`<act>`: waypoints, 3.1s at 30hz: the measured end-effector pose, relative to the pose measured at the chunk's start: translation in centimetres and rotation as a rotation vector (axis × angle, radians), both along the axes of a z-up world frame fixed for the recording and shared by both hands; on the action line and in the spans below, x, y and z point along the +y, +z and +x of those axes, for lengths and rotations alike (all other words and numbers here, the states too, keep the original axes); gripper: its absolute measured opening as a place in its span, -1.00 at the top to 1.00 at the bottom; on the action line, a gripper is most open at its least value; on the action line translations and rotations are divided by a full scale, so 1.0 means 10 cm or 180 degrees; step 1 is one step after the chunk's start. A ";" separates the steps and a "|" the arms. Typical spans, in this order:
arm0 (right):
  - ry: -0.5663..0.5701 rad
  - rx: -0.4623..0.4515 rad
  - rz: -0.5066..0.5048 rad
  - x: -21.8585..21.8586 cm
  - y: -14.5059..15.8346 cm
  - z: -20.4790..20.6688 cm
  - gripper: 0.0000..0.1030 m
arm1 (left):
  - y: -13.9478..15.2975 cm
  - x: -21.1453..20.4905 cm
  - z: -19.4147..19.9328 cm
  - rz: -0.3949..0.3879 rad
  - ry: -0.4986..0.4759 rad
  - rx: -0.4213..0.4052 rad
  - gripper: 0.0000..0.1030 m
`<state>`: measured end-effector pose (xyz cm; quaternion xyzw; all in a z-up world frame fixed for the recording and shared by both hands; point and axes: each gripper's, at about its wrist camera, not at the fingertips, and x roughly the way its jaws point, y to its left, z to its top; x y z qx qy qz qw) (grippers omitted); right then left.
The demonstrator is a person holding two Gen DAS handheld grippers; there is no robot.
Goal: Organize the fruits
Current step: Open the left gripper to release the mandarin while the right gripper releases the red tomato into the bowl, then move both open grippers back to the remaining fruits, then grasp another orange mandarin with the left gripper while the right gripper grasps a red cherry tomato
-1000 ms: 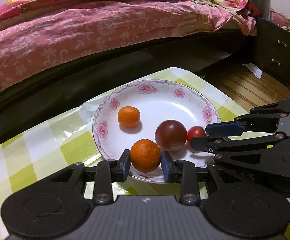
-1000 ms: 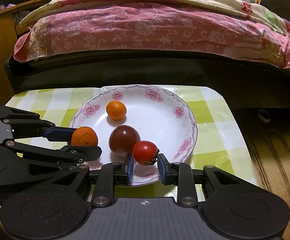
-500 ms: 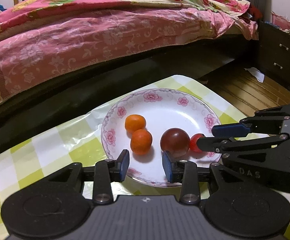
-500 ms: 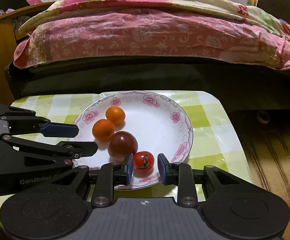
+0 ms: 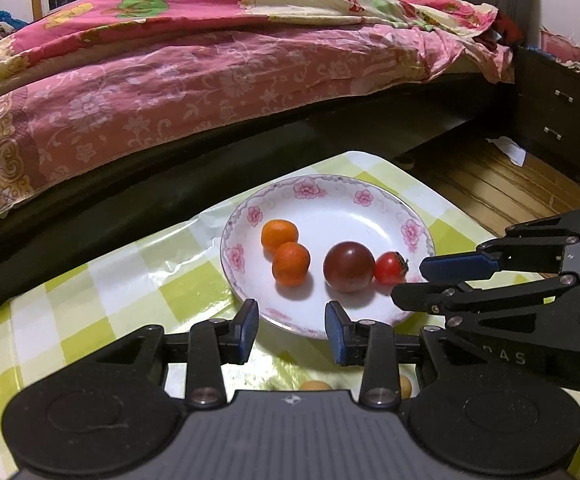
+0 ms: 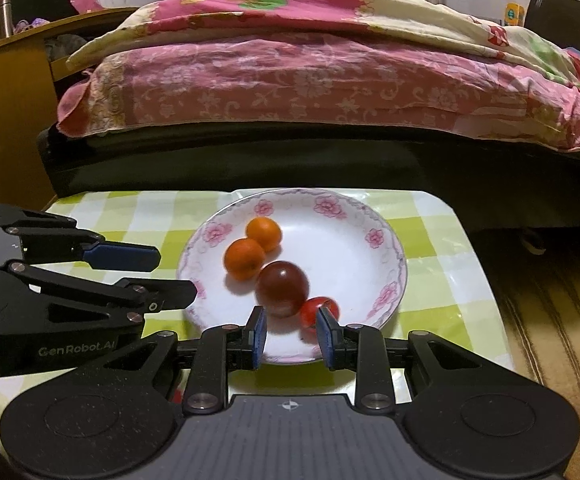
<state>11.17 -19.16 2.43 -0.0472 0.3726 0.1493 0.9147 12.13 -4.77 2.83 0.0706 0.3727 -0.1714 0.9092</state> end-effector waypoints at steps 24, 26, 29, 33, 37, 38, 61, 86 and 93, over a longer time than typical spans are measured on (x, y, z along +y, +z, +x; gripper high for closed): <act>0.0283 0.0374 -0.0081 0.09 -0.09 -0.49 0.46 | -0.21 0.28 -0.53 0.0280 -0.0204 0.0361 0.15; 0.0309 0.0392 -0.0073 0.11 -0.10 -0.51 0.46 | -0.27 0.27 -0.49 0.0278 -0.0206 0.0385 0.15; 0.0324 0.0402 -0.0082 0.12 -0.12 -0.52 0.46 | -0.35 0.26 -0.44 0.0258 -0.0199 0.0414 0.15; 0.0320 0.0432 -0.0064 0.09 -0.18 -0.48 0.46 | -0.42 0.25 -0.39 0.0246 -0.0196 0.0429 0.15; 0.0331 0.0455 -0.0041 0.06 -0.23 -0.44 0.46 | -0.48 0.26 -0.34 0.0234 -0.0187 0.0447 0.15; 0.0336 0.0454 -0.0036 0.06 -0.24 -0.44 0.46 | -0.48 0.26 -0.33 0.0228 -0.0193 0.0435 0.15; 0.0626 0.0378 0.0045 0.17 -0.30 -0.27 0.45 | -0.46 0.31 -0.38 0.0150 -0.0267 0.0447 0.25; 0.0879 0.0328 -0.0154 0.17 -0.29 -0.25 0.44 | -0.45 0.35 -0.42 0.0098 -0.0309 0.0465 0.29; 0.1053 0.0638 0.0300 0.11 -0.25 -0.21 0.44 | -0.45 0.38 -0.42 0.0071 -0.0303 0.0492 0.29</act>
